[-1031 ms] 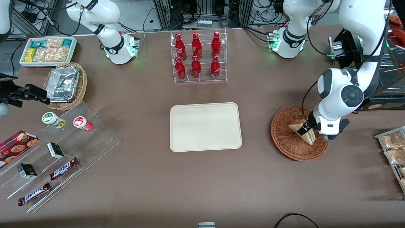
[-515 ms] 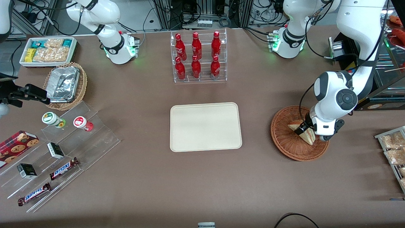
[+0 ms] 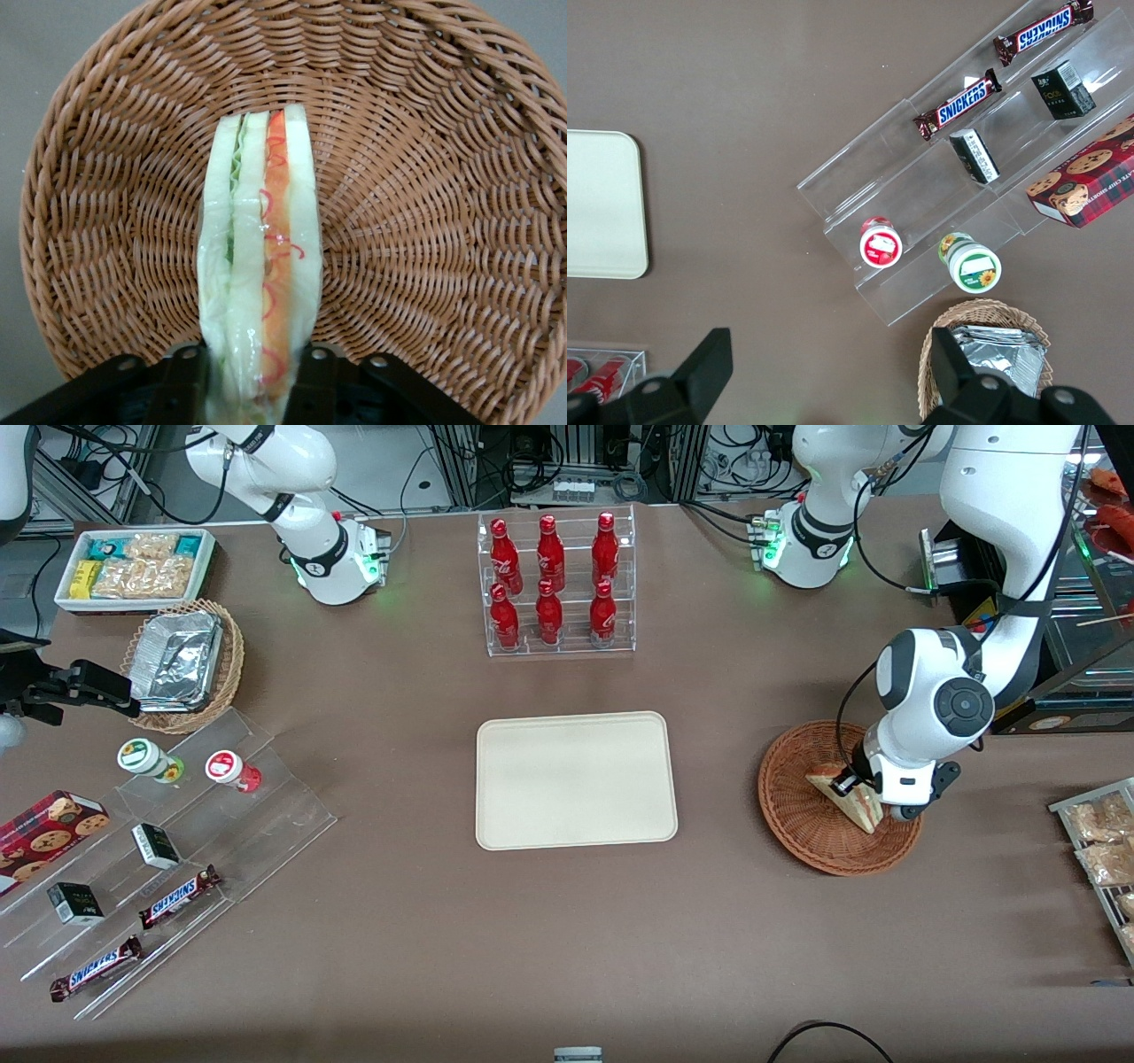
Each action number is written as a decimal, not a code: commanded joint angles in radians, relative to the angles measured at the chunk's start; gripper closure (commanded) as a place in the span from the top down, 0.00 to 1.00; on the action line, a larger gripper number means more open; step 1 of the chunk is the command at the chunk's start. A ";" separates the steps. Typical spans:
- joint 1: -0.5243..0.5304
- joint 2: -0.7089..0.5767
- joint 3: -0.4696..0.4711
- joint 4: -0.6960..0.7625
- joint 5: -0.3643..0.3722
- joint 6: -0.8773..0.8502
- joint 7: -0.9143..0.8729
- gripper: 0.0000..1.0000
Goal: Place sandwich from basket to tray
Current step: 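Lower the left gripper and close it on the wrapped sandwich, then lift the sandwich and carry it with the left gripper over the beige tray, then lower the sandwich onto the beige tray with the left gripper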
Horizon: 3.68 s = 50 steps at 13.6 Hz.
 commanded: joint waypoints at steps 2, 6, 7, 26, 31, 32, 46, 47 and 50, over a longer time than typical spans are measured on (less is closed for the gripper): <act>-0.010 -0.069 -0.001 0.001 0.045 -0.090 -0.022 0.00; -0.012 -0.114 -0.055 0.096 0.060 -0.283 -0.024 0.00; -0.013 -0.115 -0.078 0.136 0.060 -0.341 -0.014 0.00; -0.220 0.389 -0.521 0.757 0.186 -0.564 -0.077 0.00; -0.341 0.498 -0.505 0.878 0.192 -0.559 -0.145 0.00; -0.378 0.509 -0.470 0.901 0.192 -0.558 -0.146 0.00; -0.576 0.604 -0.290 0.994 0.231 -0.472 -0.215 0.00; -0.582 0.606 -0.291 0.992 0.232 -0.472 -0.217 0.00; -0.590 0.606 -0.291 0.964 0.252 -0.469 -0.229 0.00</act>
